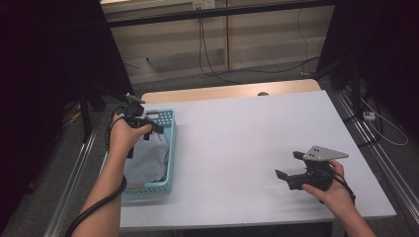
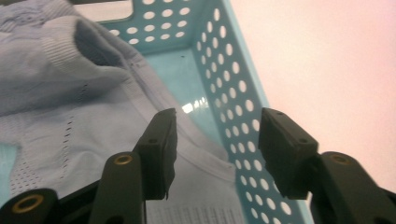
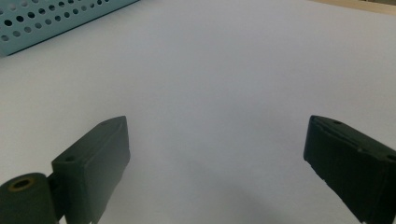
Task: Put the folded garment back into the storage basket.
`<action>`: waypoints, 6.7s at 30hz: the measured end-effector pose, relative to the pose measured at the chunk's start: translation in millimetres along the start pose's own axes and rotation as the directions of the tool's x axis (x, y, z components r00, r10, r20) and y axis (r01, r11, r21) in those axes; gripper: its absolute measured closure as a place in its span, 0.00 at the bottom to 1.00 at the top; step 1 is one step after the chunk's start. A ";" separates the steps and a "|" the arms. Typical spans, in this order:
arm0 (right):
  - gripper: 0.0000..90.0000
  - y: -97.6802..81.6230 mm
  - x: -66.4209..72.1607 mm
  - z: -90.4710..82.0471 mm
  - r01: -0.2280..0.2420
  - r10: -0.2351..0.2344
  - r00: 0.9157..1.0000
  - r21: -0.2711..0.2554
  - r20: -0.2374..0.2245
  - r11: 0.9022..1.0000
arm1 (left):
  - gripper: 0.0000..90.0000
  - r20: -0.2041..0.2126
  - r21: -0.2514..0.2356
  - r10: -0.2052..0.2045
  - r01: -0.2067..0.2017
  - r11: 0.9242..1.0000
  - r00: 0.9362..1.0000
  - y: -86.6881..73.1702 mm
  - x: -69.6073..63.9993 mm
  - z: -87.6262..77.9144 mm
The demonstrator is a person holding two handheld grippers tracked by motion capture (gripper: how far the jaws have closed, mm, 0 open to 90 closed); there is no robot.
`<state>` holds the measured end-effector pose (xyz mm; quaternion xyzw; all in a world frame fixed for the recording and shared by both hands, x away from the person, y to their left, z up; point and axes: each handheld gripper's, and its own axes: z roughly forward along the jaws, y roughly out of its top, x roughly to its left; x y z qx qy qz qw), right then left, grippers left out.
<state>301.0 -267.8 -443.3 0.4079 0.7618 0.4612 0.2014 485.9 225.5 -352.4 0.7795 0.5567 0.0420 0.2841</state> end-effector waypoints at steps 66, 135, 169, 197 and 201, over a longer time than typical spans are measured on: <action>0.08 -3.8 -2.7 -4.0 -0.013 0.013 1.000 0.005 -0.014 1.000 | 0.23 0.191 -0.017 0.322 -0.325 0.946 0.927 -9.7 -107.9 6.0; 0.06 -6.8 -6.9 -11.1 -0.010 0.010 1.000 0.015 -0.025 1.000 | 0.18 0.315 -0.094 0.377 -0.367 0.925 0.871 -82.6 -133.4 39.4; 0.06 -7.7 -8.4 -12.3 -0.014 0.014 1.000 0.015 -0.020 1.000 | 0.17 0.318 -0.140 0.373 -0.346 0.928 0.871 -111.6 -112.5 43.3; 0.06 -10.3 -11.1 -13.4 -0.001 0.002 1.000 0.031 -0.018 1.000 | 0.16 0.327 -0.177 0.398 -0.358 0.917 0.857 -117.8 -108.0 44.3; 0.06 -11.4 -12.0 -14.2 -0.005 0.006 1.000 0.035 -0.017 0.999 | 0.15 0.316 -0.187 0.403 -0.360 0.914 0.859 -116.2 -109.4 43.7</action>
